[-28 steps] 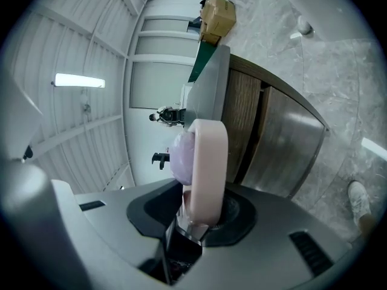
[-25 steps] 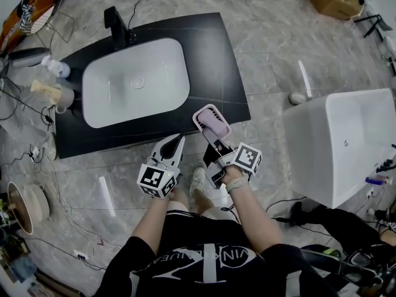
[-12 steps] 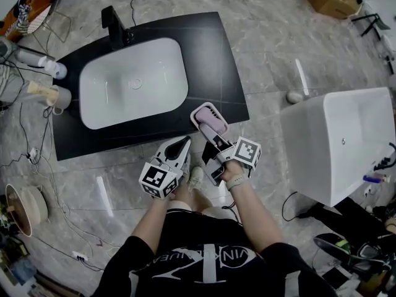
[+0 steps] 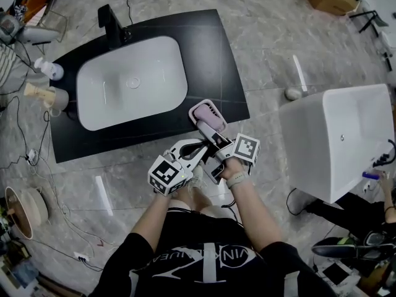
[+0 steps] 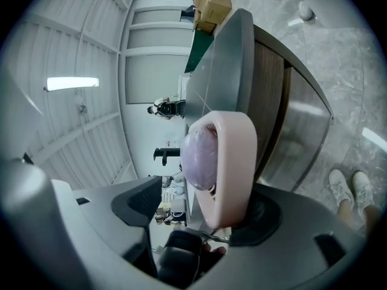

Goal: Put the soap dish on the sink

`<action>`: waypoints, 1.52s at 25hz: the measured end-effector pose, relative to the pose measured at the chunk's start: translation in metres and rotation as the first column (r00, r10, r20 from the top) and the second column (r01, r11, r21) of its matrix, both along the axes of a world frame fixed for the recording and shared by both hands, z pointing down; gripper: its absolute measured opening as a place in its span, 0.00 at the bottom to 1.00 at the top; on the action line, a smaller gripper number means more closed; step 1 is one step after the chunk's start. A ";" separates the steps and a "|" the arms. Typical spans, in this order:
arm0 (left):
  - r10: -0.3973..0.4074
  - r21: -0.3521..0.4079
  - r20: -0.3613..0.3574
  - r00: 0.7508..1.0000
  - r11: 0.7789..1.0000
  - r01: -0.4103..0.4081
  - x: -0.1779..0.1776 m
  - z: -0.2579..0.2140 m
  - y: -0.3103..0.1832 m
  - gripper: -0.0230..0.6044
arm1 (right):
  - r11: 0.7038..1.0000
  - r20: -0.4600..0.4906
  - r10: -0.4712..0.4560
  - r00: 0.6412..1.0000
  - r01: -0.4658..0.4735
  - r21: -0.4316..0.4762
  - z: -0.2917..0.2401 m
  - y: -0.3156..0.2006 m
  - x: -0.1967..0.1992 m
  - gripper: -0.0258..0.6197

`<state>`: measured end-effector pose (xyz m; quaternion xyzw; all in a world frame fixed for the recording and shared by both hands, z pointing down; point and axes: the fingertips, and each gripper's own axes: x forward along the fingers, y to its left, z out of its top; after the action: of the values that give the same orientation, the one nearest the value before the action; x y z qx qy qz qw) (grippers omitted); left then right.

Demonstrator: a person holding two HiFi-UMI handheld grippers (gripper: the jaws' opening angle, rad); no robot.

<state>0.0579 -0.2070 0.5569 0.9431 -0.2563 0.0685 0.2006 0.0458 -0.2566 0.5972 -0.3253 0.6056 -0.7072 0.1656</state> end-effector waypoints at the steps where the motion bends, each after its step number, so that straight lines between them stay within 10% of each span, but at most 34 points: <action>1: 0.025 0.008 0.010 1.000 1.000 -0.025 0.004 0.000 0.002 0.06 | 1.000 0.000 0.002 1.000 -0.002 -0.001 0.000 0.000 0.000 0.52; 8: 0.156 0.035 0.101 0.983 0.986 -0.161 0.021 0.014 0.011 0.06 | 1.000 0.006 0.007 1.000 -0.007 -0.002 0.001 0.000 -0.001 0.52; 38: -0.049 -0.106 0.015 0.999 0.993 0.051 0.006 0.013 -0.041 0.06 | 1.000 0.026 0.015 1.000 -0.015 0.018 0.005 0.000 0.008 0.52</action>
<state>0.0643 -0.2483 0.5700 0.9239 -0.2770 0.0829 0.2508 0.0534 -0.2570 0.6023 -0.3191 0.6075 -0.7044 0.1816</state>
